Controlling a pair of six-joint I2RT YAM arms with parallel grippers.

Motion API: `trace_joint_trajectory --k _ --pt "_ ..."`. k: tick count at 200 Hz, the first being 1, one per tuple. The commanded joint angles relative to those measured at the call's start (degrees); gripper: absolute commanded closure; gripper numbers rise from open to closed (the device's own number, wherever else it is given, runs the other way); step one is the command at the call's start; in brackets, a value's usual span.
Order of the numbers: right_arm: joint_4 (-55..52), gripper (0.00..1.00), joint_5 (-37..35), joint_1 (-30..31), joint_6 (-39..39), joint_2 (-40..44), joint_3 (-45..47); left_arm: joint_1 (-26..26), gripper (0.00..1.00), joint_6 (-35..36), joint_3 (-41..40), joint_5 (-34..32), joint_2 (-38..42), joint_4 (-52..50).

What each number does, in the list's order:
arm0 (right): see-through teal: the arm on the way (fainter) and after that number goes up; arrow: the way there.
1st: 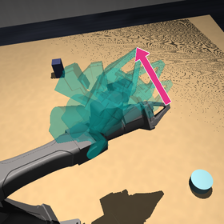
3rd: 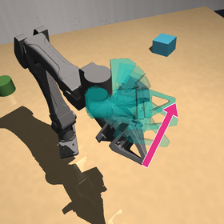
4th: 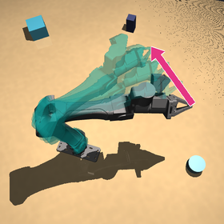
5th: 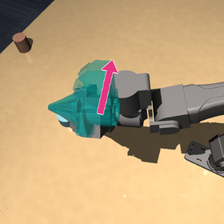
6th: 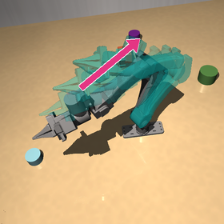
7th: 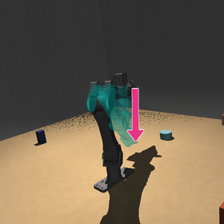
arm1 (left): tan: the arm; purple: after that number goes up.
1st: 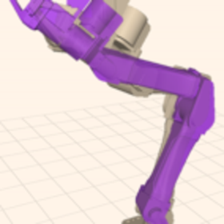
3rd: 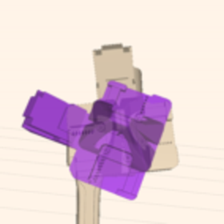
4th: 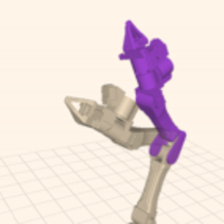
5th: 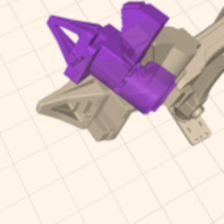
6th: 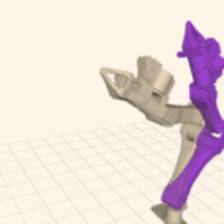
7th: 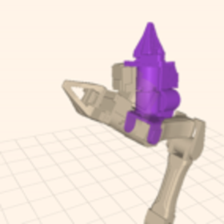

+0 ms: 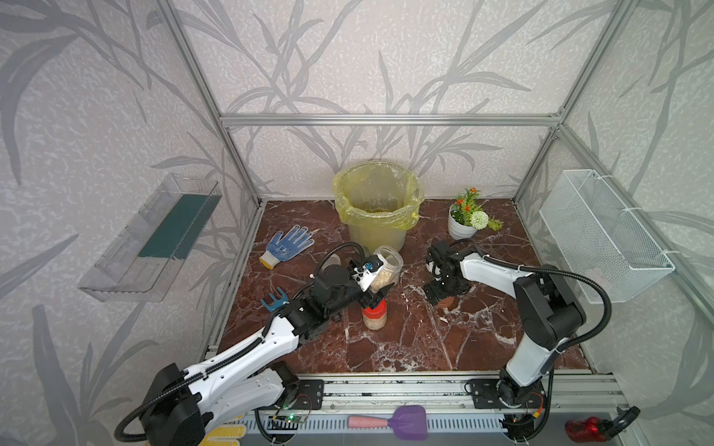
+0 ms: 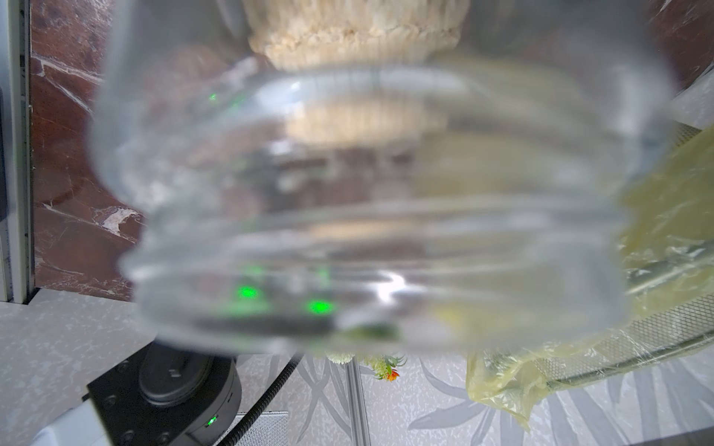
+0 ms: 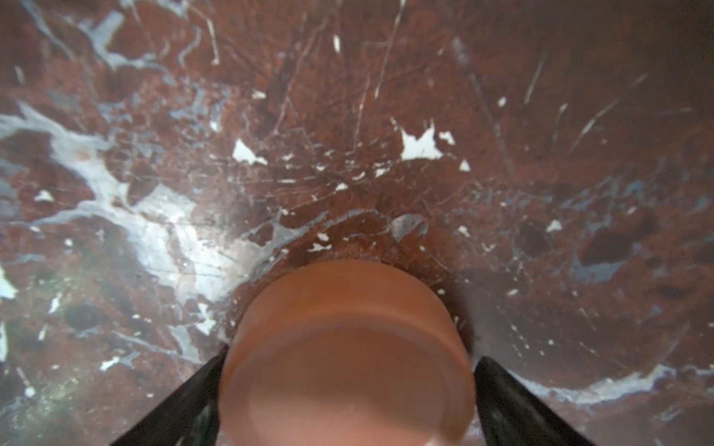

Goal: Empty expired oatmeal from jars
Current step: Place the lid at the center of the board, then pour the expired oatmeal into the trash bin.

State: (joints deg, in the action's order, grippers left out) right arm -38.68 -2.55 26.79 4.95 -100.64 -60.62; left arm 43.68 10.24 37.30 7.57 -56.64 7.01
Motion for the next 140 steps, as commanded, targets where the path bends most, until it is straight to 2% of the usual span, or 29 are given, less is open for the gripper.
trace_joint_trajectory --k 1,48,95,140 --pt "-2.06 0.01 -0.54 0.17 0.80 4.21 0.41 -0.42 1.00 -1.23 0.94 -0.71 2.83 1.89" --pt "-5.20 0.01 0.13 0.19 2.00 11.33 -1.29 -0.39 1.00 -2.55 2.74 -0.63 4.72 -1.28" --pt "-5.85 0.01 1.01 0.20 5.16 24.76 -1.28 -0.49 1.00 -2.07 5.39 -0.75 4.59 -4.80" --pt "-5.35 0.01 12.93 -0.27 8.94 36.37 -1.31 -0.50 1.00 -1.69 6.42 -2.85 5.72 -5.48"
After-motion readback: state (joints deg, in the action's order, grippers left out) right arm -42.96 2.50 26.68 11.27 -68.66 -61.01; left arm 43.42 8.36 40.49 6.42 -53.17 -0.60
